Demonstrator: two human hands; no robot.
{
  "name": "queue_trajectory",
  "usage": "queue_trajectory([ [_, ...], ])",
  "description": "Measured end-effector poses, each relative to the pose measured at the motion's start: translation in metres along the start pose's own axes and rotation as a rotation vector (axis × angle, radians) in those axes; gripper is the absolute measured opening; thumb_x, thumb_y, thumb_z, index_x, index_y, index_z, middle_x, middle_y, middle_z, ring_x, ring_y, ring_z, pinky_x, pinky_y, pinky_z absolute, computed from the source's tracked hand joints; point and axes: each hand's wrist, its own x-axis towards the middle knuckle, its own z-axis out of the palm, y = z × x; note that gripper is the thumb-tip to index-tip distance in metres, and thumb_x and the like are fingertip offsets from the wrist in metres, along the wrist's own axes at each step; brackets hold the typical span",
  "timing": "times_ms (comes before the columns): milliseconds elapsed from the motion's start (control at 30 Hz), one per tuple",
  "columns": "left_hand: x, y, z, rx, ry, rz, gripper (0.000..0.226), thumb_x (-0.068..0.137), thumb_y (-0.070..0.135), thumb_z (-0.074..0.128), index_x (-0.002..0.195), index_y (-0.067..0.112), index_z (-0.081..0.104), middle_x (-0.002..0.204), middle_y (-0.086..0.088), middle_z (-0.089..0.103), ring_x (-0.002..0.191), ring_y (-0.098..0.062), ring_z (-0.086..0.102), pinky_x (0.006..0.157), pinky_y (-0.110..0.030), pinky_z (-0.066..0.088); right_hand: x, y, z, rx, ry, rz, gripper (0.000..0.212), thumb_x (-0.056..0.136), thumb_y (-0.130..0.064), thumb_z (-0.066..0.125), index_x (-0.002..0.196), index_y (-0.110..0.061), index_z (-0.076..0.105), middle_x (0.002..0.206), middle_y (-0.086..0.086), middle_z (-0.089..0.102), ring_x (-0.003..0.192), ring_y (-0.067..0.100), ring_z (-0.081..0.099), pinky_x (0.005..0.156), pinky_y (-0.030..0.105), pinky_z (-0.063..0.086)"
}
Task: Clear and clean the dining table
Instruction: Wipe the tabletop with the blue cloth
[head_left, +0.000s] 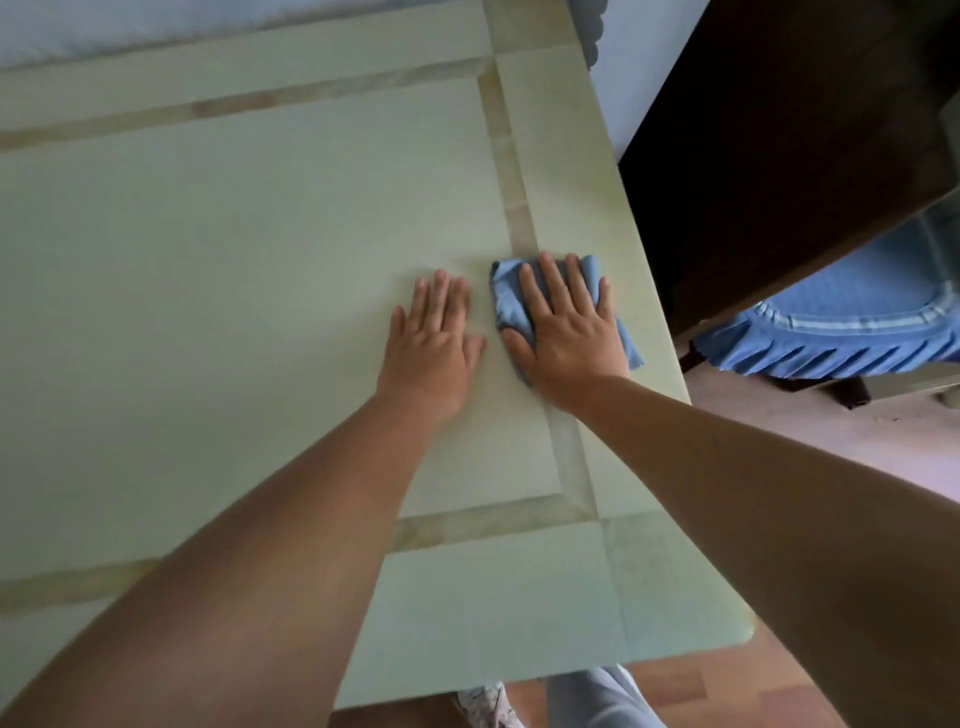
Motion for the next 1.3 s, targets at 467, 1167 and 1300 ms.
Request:
queue_trajectory([
  [467, -0.288, -0.077, 0.035, -0.141, -0.028, -0.073, 0.059, 0.104, 0.026, 0.026, 0.156, 0.024, -0.001, 0.162, 0.008, -0.012, 0.149, -0.008, -0.009, 0.122, -0.032, 0.013, -0.149, -0.110, 0.027, -0.022, -0.145, -0.157, 0.077, 0.096, -0.062, 0.022, 0.157, -0.024, -0.005, 0.165, 0.001, -0.009, 0.151, 0.026, -0.014, 0.121, 0.051, -0.006],
  [1167, -0.323, -0.101, 0.028, -1.487, 0.134, -0.874, 0.043, 0.073, 0.025, 0.065, 0.116, 0.020, 0.062, 0.112, -0.008, 0.066, 0.103, -0.033, 0.066, 0.090, -0.054, 0.054, -0.233, -0.233, 0.039, -0.167, -0.386, -0.577, 0.071, 0.096, -0.059, 0.011, 0.157, -0.027, -0.006, 0.165, -0.003, -0.011, 0.151, 0.024, -0.015, 0.121, 0.052, -0.003],
  [1300, -0.324, -0.087, 0.008, -1.636, 0.077, -0.932, 0.005, 0.088, 0.009, 0.065, 0.092, 0.011, 0.066, 0.093, -0.016, 0.068, 0.087, -0.030, 0.065, 0.080, -0.038, 0.050, -0.239, -0.228, 0.021, -0.129, -0.463, -0.575, 0.071, 0.100, -0.053, 0.024, 0.157, -0.024, -0.006, 0.165, -0.007, -0.009, 0.151, 0.022, -0.014, 0.121, 0.051, 0.004],
])
